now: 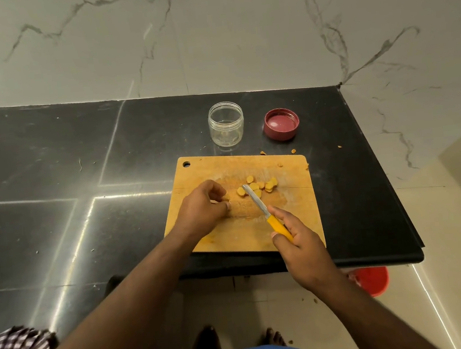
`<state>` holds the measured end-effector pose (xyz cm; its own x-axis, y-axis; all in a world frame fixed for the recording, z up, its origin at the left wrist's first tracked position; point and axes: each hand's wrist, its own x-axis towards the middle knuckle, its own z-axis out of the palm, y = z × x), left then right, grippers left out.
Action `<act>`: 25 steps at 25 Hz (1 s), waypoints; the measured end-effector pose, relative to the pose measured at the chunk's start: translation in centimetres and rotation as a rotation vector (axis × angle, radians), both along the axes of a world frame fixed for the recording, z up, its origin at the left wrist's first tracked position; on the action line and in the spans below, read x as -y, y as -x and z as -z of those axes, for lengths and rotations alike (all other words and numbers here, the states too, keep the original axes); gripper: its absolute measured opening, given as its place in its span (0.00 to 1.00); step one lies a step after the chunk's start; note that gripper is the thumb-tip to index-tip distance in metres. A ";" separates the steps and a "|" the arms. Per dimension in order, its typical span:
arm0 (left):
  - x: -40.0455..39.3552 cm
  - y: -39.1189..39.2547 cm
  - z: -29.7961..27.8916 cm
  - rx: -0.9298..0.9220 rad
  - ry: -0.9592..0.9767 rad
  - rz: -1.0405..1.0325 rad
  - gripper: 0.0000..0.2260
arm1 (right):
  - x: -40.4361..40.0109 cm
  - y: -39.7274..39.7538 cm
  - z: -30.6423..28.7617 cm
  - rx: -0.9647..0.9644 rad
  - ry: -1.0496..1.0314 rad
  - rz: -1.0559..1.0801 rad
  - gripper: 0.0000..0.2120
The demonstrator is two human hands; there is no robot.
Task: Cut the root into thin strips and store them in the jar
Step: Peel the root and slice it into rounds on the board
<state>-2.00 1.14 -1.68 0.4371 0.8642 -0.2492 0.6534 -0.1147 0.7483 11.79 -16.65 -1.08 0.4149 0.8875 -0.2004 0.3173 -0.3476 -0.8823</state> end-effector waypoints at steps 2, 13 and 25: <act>0.0 0.2 -0.1 0.054 0.060 -0.028 0.11 | 0.1 0.1 -0.1 -0.004 0.006 0.008 0.24; -0.2 1.0 -0.6 -0.201 -0.116 0.075 0.11 | 0.4 0.7 -0.2 0.004 0.021 -0.020 0.24; 0.5 0.8 -1.0 -0.190 -0.120 0.102 0.14 | 0.4 0.5 0.1 0.016 0.032 -0.033 0.25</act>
<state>-2.80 0.68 -0.70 0.4789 0.8463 -0.2332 0.7613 -0.2681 0.5904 11.31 -17.09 -1.21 0.3885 0.8942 -0.2225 0.3433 -0.3646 -0.8656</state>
